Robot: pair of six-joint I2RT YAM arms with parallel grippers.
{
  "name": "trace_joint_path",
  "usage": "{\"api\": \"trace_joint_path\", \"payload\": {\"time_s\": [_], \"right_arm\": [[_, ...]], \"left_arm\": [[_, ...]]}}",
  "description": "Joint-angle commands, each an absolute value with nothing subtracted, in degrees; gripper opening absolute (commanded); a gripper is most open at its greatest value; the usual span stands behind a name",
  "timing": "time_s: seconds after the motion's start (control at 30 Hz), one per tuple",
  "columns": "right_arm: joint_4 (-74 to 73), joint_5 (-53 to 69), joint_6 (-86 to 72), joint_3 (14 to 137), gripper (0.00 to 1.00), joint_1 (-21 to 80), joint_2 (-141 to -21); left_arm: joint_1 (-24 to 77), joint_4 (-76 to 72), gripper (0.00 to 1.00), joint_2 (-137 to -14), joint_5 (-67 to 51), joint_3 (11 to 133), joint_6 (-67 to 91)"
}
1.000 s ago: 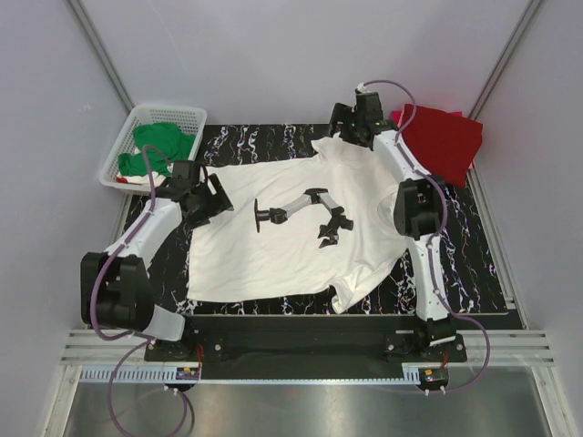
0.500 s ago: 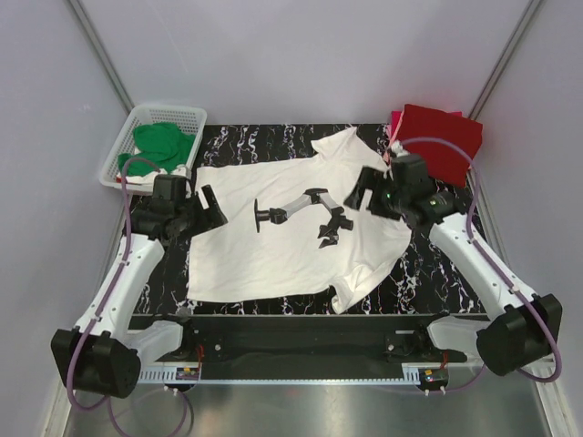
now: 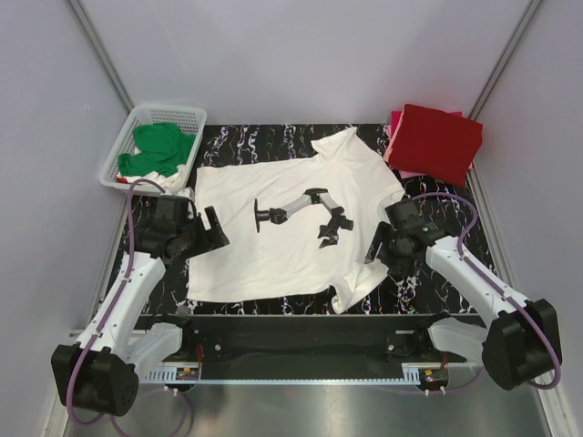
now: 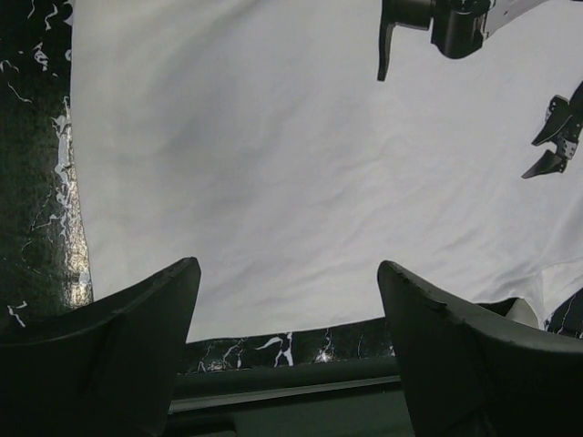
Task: Fold and stack the t-shirts
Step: Flatten the tshirt out
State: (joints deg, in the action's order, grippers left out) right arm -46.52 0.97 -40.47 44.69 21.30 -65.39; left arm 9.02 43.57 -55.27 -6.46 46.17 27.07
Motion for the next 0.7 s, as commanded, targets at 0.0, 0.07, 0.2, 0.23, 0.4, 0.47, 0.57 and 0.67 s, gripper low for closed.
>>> {"api": "trace_joint_path", "payload": {"time_s": [0.0, 0.07, 0.2, 0.23, 0.4, 0.47, 0.57, 0.67], "right_arm": [[-48.17, -5.97, -42.45, 46.85, 0.72, 21.80, -68.36], [-46.24, -6.06, -42.02, 46.49, 0.72, 21.80, -70.13], [-44.57, -8.70, -40.78, 47.46, 0.68, 21.71, -76.72], [-43.95, -8.61, -40.43, 47.55, 0.68, 21.71, -77.51], [-41.75, -8.35, -39.90, 48.08, 0.57, 21.80, -81.12], [-42.10, -8.87, -39.46, 48.08, 0.42, 21.71, -81.21], [-42.80, -9.58, -39.55, 47.81, 0.05, 21.71, -79.64], [-43.94, -10.63, -40.08, 47.64, 0.01, 21.71, -78.75]], "left_arm": [[9.14, 39.64, 0.84, -55.46, -6.77, 45.00, 29.00], [9.14, 39.64, 0.84, -56.25, -6.59, 45.09, 29.00], [9.14, 39.11, 0.84, -57.13, -6.77, 44.56, 29.44], [9.14, 38.76, 0.84, -57.48, -6.68, 44.21, 29.79], [9.14, 36.83, 0.83, -59.23, -6.76, 42.72, 31.72], [9.14, 36.04, 0.83, -59.50, -7.12, 41.93, 31.73], [9.14, 36.04, 0.83, -59.59, -6.77, 42.19, 31.47], [9.14, 35.95, 0.83, -58.98, -6.24, 41.92, 31.64]]}}
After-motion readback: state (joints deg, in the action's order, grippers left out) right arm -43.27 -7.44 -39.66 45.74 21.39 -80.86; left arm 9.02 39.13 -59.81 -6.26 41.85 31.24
